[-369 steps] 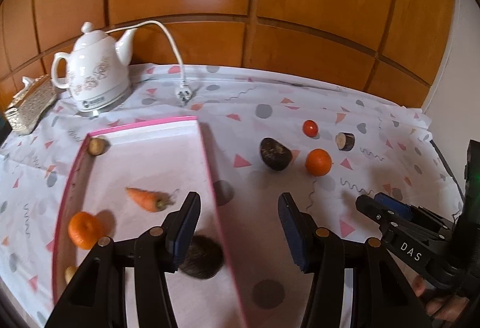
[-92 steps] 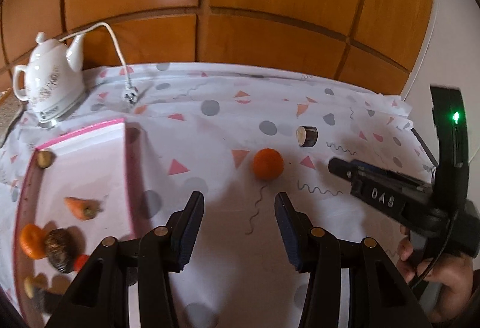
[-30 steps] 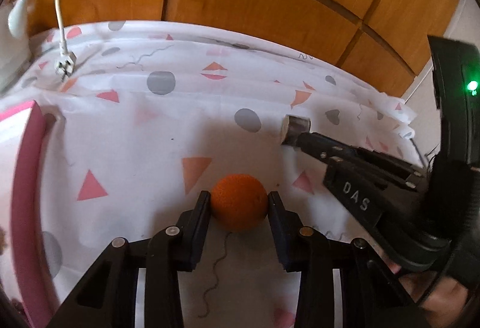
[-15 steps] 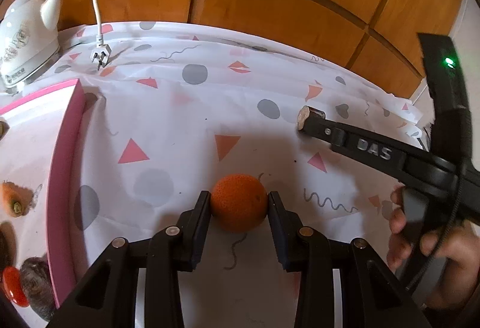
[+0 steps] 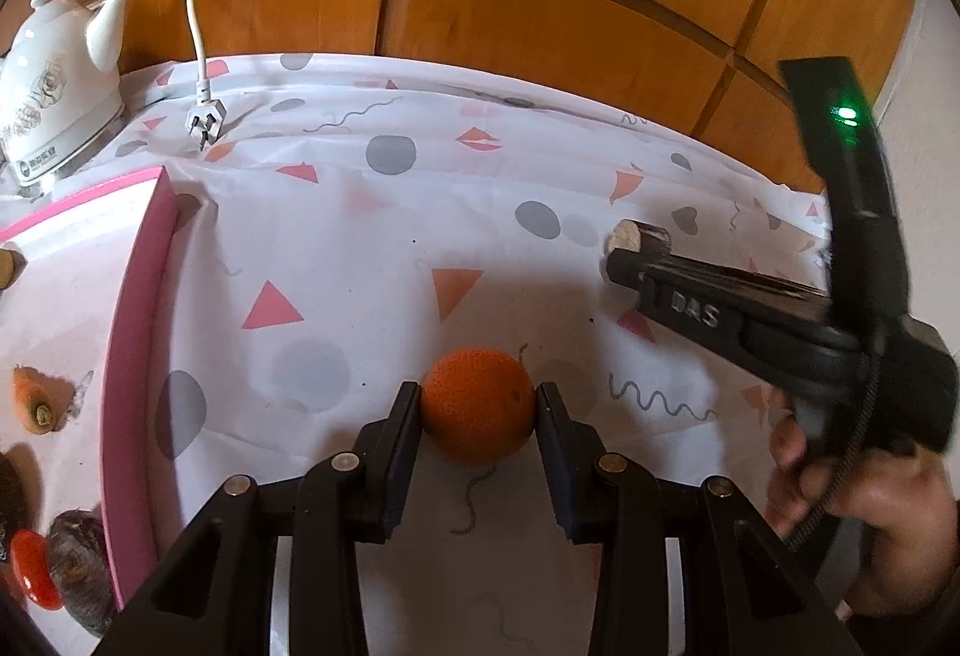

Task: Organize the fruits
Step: 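Grasp the dark slice with the right gripper while the left grasps the mandarin, then lower the mandarin into the pink tray and open the left gripper while the right carries the slice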

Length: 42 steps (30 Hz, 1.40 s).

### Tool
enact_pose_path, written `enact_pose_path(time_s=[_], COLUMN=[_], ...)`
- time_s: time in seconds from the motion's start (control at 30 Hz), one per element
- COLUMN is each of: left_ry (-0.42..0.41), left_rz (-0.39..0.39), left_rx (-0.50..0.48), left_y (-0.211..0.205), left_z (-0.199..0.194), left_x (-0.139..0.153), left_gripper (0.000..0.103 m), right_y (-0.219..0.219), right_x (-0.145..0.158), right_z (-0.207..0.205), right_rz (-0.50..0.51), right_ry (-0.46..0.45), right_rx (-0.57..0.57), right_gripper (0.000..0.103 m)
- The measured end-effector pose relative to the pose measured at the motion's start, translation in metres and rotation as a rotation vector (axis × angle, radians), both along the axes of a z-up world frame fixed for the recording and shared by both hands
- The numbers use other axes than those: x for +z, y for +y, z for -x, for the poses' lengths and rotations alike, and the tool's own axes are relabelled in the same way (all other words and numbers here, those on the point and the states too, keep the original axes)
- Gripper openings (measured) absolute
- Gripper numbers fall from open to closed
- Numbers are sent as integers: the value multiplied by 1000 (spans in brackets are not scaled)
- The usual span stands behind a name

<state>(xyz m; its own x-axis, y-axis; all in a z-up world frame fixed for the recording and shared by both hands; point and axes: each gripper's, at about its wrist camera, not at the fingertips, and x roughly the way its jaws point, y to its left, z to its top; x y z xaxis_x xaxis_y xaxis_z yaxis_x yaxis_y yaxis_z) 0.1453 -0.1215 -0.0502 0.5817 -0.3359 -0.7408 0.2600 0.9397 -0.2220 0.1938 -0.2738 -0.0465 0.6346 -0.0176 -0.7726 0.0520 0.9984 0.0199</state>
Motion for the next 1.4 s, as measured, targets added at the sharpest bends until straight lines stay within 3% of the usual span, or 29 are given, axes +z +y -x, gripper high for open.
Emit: enact_pose_path(time_s=[0.33, 0.67, 1.03, 1.4], left_ry=[-67, -135, -177, -143], left_rz=[-4, 7, -12, -61], left_rx=[-9, 21, 219, 384], left_y=[7, 38, 129, 196], left_z=[23, 54, 72, 71], left_x=[24, 56, 75, 56], left_gripper=[38, 38, 38, 39], right_y=[9, 36, 123, 208], right_x=[16, 27, 54, 45], right_z=[45, 82, 103, 125], right_rz=[-35, -75, -163, -189], right_ry=[-29, -54, -95, -34], right_rx=[29, 92, 330, 546], right_gripper=[26, 26, 26, 27])
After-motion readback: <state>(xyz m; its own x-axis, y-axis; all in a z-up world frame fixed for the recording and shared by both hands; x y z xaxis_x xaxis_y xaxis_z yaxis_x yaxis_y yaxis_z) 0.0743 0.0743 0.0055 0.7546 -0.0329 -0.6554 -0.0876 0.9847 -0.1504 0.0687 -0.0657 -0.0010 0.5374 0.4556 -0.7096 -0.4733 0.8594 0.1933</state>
